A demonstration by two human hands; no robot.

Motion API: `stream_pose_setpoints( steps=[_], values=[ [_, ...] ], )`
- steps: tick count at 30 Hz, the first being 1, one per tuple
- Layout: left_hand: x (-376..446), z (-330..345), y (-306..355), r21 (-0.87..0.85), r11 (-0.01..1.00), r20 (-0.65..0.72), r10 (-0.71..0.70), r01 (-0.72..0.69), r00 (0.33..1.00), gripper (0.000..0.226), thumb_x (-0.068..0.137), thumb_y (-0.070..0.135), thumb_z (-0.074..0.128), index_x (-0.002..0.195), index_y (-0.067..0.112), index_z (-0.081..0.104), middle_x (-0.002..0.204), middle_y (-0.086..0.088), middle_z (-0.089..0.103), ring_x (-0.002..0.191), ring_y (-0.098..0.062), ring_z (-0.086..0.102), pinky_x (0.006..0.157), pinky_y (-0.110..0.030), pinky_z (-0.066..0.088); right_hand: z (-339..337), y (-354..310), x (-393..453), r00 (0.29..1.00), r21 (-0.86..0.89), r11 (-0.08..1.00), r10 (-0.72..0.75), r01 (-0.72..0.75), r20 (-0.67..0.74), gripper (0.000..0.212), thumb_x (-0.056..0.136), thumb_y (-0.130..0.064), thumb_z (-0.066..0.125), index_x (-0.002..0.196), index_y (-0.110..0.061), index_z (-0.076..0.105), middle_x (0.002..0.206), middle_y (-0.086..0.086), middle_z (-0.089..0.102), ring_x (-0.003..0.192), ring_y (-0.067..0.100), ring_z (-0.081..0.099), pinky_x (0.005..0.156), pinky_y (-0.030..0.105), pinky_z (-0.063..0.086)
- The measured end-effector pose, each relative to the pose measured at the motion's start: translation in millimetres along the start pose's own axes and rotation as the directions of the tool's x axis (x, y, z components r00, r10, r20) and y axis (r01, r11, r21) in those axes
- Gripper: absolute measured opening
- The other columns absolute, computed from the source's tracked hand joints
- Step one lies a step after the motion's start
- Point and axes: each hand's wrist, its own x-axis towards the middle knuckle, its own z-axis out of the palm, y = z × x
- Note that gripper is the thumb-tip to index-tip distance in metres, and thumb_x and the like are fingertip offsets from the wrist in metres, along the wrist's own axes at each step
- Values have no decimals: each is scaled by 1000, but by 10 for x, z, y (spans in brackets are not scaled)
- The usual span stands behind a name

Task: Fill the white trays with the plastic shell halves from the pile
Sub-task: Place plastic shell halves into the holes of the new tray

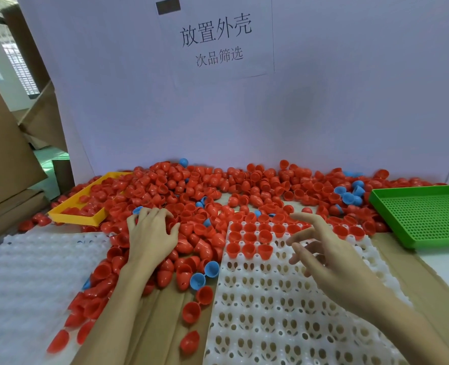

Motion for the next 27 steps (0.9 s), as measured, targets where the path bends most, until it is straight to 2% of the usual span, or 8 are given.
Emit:
stream_pose_setpoints(
  steps=[3, 7, 11, 15, 17, 20, 23, 27],
  values=[
    [-3, -8, 4, -44, 999, -65, 23, -25, 998, 13, 93, 25, 77, 104, 18, 77, 99, 1, 73, 111, -26, 62, 107, -45, 31, -3, -3, -1, 1000, 0, 1000, 4, -4, 6, 49, 104, -19, 58, 146, -36, 40, 107, -15, 67, 92, 1, 71, 74, 26, 61],
    [-7, -44, 50, -61, 998, -89, -1, -4, 996, 20, 92, 28, 79, 109, 17, 77, 104, -3, 75, 111, -29, 60, 106, -44, 31, -1, -8, 4, 1000, 3, 1000, 4, -4, 8, 48, 104, -19, 58, 146, -36, 40, 107, -16, 67, 91, 2, 71, 72, 26, 61],
    [-22, -124, 167, -246, 969, -168, -22, -21, 986, 22, 94, 21, 76, 116, 17, 75, 116, -1, 69, 111, -24, 62, 108, -44, 31, -9, -4, 6, 1000, 8, 1000, 3, -3, 6, 48, 104, -19, 58, 146, -35, 41, 107, -14, 67, 92, 3, 71, 72, 27, 61],
    [-50, -216, 363, -590, 807, -168, -83, -33, 982, 35, 93, 7, 75, 124, 20, 70, 123, 3, 60, 109, -13, 63, 98, -34, 52, -14, -3, 0, 1000, 5, 1000, 3, -3, 14, 47, 104, -19, 57, 145, -36, 40, 107, -14, 67, 90, 1, 72, 73, 29, 62],
    [-89, -246, 470, -693, 720, -147, -96, -33, 984, 36, 93, 3, 73, 124, 22, 70, 125, 3, 60, 112, -13, 65, 98, -28, 53, -9, -1, -1, 1000, 5, 1000, -4, 4, 17, 47, 104, -19, 57, 145, -36, 41, 107, -14, 67, 91, 1, 72, 73, 28, 61],
    [-170, -295, 650, -864, 502, -26, -87, 22, 996, 28, 95, 6, 75, 117, 24, 73, 121, 2, 68, 108, -13, 71, 95, -24, 57, 1, 4, 3, 1000, 20, 1000, -9, 9, 14, 47, 105, -19, 57, 146, -34, 42, 108, -15, 67, 92, 3, 72, 73, 27, 61],
    [-298, -332, 889, -940, 329, 110, 30, 94, 993, 17, 95, 12, 76, 108, 21, 78, 110, 0, 77, 101, -19, 75, 92, -26, 59, 15, 1, -8, 999, 68, 998, -19, 17, 27, 47, 105, -18, 57, 145, -37, 44, 107, -16, 68, 93, 6, 73, 73, 33, 62],
    [-514, -316, 1192, -946, 272, 216, 123, 176, 969, 13, 92, 15, 79, 105, 19, 80, 106, -3, 79, 92, -23, 79, 89, -35, 63, 16, -31, -13, 997, 111, 991, -71, 67, 26, 54, 102, -20, 63, 141, -56, 50, 113, -23, 66, 100, 7, 71, 74, 30, 63]
  ],
)
